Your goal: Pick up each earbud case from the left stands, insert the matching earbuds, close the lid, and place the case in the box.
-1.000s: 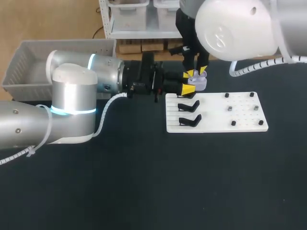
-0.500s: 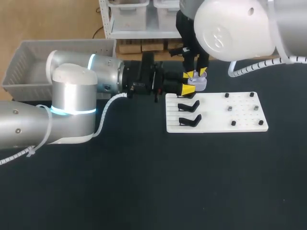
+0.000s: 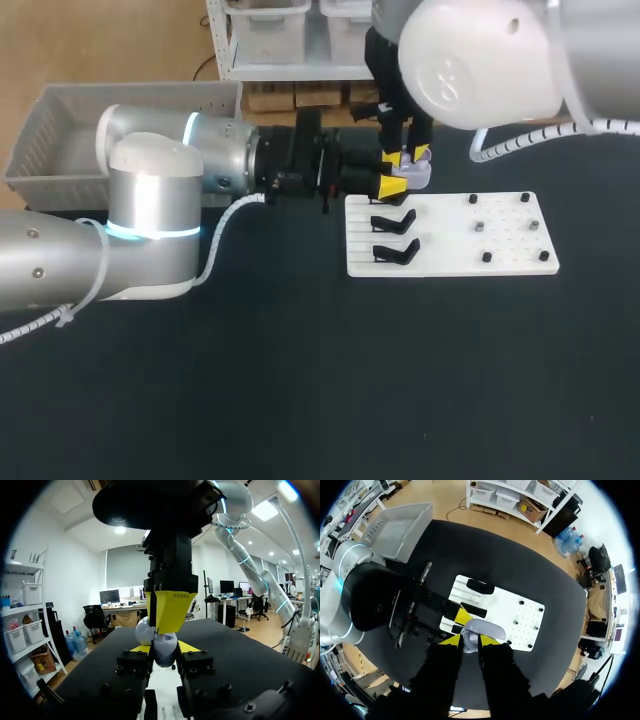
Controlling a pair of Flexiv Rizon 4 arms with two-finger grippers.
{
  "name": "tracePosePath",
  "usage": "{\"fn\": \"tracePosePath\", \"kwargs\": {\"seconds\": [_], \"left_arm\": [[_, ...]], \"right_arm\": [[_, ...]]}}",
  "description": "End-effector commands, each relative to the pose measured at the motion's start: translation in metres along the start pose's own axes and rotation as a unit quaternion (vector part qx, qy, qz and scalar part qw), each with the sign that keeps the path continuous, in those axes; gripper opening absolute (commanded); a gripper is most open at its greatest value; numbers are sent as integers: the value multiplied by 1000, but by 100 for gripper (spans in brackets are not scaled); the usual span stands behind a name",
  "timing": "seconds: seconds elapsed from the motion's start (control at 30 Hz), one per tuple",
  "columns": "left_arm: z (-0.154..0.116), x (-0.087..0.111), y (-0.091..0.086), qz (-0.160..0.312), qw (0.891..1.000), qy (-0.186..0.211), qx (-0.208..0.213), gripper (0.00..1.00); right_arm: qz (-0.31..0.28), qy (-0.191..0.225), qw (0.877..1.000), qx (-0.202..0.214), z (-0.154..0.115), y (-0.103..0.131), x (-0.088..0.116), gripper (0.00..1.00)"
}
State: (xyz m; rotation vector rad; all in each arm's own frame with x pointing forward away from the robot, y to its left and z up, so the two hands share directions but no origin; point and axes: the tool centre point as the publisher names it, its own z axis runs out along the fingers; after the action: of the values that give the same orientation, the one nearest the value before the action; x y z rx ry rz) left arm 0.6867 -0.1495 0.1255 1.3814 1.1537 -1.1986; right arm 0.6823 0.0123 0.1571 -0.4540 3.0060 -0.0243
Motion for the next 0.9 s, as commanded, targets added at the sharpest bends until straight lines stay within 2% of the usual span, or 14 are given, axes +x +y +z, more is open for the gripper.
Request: {"fn": "tracePosePath", "kwargs": {"seconds": [0.03,0.07,0.1,0.13,0.17,0.37,0.5,0.57,0.67,0.7,0.8,0.9], "left_arm": [[0,0,-2,1,1000,0,-2,0],[0,0,-2,1,1000,0,-2,0],[0,0,-2,1,1000,0,-2,0],[0,0,-2,1,1000,0,-2,0],[0,0,-2,1,1000,0,-2,0],[0,0,-2,1,1000,0,-2,0],[0,0,-2,1,1000,0,-2,0],[0,0,-2,1,1000,0,-2,0],[0,0,-2,1,1000,0,-2,0],[0,0,-2,1,1000,0,-2,0],[0,0,-2,1,1000,0,-2,0],[0,0,-2,1,1000,0,-2,0]], "right_arm": [[0,2,1000,0,2,1,-3,10],[1,3,1000,0,2,1,-3,24],[2,4,1000,-1,2,1,-2,49],[2,5,1000,-1,1,1,-1,68],[5,5,1000,-4,-1,1,1,100],[8,8,999,-34,-19,2,11,100],[31,-9,996,-80,-33,-4,9,100],[64,-26,994,-89,-36,-12,3,100],[126,-66,987,-79,-36,-26,-10,100],[164,-89,980,-67,-33,-33,-17,100],[222,-119,966,-51,-25,-48,-29,100],[252,-120,959,-50,-16,-58,-37,100]]}}
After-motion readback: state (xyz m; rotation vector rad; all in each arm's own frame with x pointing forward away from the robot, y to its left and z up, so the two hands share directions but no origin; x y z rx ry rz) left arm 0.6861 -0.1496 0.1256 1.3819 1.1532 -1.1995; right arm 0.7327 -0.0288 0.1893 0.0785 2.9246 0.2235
